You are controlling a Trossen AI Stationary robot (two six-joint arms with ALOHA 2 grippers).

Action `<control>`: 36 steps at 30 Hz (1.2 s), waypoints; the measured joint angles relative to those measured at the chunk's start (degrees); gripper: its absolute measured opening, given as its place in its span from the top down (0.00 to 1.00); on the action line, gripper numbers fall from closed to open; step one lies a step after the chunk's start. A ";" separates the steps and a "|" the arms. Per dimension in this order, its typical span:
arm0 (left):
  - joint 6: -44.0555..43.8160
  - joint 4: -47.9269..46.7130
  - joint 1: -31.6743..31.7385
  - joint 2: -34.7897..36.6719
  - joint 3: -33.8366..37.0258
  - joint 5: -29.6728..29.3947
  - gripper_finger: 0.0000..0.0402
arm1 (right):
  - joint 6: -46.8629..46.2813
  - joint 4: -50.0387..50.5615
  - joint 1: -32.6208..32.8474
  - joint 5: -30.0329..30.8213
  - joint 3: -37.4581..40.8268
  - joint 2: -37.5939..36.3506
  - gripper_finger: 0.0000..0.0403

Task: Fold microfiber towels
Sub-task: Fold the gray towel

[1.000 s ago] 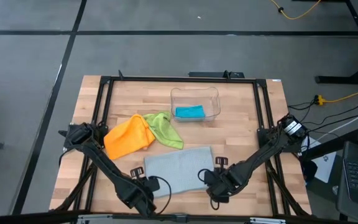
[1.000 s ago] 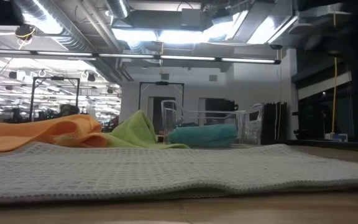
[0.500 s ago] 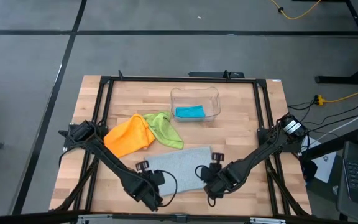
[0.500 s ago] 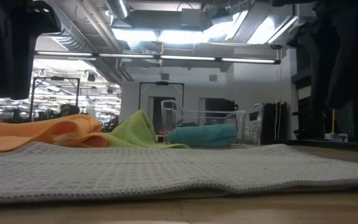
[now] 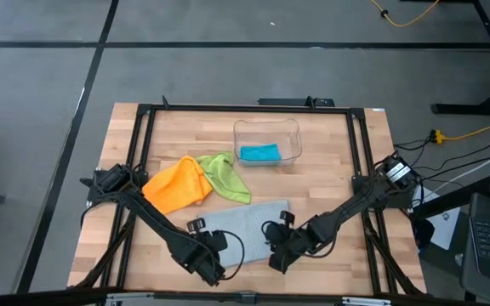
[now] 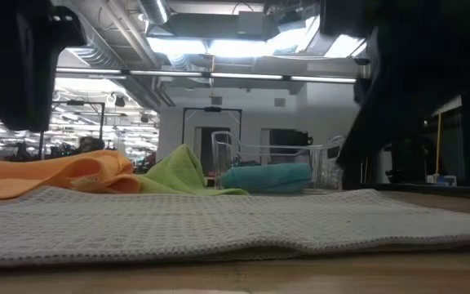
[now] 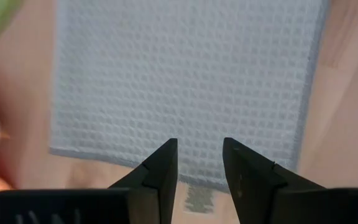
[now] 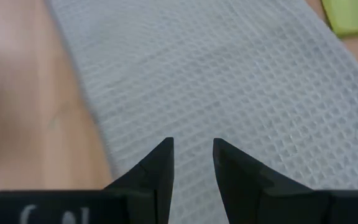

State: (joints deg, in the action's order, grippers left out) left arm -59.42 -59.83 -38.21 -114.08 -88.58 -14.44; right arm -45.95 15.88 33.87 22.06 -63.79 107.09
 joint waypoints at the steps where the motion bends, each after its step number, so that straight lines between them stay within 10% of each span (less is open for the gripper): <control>1: 0.04 0.42 0.42 0.00 0.00 1.96 0.70 | -0.46 -1.18 -0.48 0.17 1.15 0.02 0.72; 26: 6.47 0.58 5.73 0.00 -0.02 4.68 0.70 | 34.44 1.14 -8.15 -13.49 10.25 -2.91 0.72; 36: 7.52 0.60 5.57 0.00 -0.02 4.44 0.70 | 30.65 9.27 -10.17 -13.22 10.52 -11.17 0.72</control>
State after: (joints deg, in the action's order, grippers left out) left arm -51.90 -59.22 -32.64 -114.08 -88.60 -10.00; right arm -15.30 25.14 23.70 8.84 -53.28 95.92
